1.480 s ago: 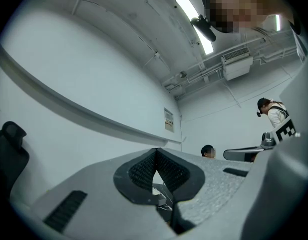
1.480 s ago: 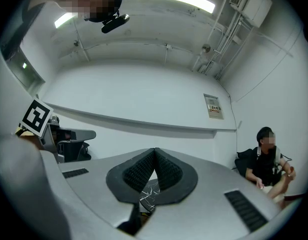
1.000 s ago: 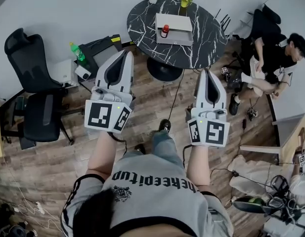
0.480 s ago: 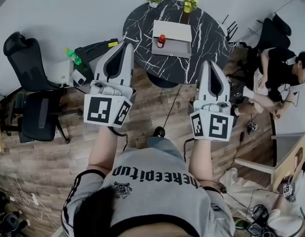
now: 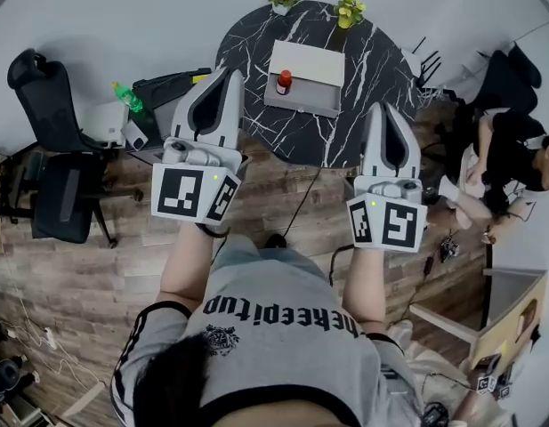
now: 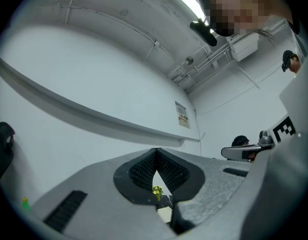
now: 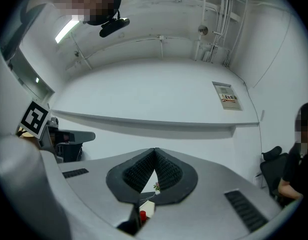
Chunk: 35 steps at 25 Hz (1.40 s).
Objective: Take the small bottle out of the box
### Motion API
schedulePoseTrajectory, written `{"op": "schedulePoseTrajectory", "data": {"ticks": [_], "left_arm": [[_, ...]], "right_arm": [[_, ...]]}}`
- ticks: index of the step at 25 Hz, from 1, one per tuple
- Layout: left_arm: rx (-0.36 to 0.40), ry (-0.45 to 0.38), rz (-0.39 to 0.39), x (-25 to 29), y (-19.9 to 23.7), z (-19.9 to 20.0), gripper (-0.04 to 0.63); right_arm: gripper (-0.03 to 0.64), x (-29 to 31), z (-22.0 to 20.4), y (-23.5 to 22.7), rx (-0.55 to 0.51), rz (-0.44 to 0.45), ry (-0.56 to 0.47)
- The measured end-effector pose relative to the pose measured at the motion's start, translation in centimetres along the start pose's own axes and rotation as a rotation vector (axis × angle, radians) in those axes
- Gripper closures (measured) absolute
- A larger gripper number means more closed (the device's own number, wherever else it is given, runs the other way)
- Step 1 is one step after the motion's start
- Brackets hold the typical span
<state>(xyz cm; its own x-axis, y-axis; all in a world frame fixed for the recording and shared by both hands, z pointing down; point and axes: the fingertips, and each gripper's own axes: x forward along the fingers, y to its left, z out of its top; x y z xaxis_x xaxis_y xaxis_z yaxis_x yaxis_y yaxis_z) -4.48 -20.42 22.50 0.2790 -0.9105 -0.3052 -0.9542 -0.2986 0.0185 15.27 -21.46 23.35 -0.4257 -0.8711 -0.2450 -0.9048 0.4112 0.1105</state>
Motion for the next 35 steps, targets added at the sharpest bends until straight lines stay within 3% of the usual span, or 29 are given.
{"op": "schedulePoseTrajectory", "data": {"ticks": [12,21,29,35], "left_arm": [[0.016,0.065,0.016,3.4,0.9,-3.5,0.592],[-0.002,0.11,-0.047,8.9,3.8,-6.2,0.592],[-0.028,0.208,-0.127,13.1,5.9,-11.8,0.592],[-0.089,0.325,-0.179,14.5,6.9,-18.0,0.592]], "right_arm": [[0.617,4.1,-3.2,-1.6,0.03,0.036,0.038],[0.617,9.8,-5.8,-2.3,0.037,0.005,0.073],[0.618,13.6,-11.0,-2.6,0.072,-0.051,0.17],[0.617,14.7,-15.7,-2.4,0.119,-0.096,0.264]]}}
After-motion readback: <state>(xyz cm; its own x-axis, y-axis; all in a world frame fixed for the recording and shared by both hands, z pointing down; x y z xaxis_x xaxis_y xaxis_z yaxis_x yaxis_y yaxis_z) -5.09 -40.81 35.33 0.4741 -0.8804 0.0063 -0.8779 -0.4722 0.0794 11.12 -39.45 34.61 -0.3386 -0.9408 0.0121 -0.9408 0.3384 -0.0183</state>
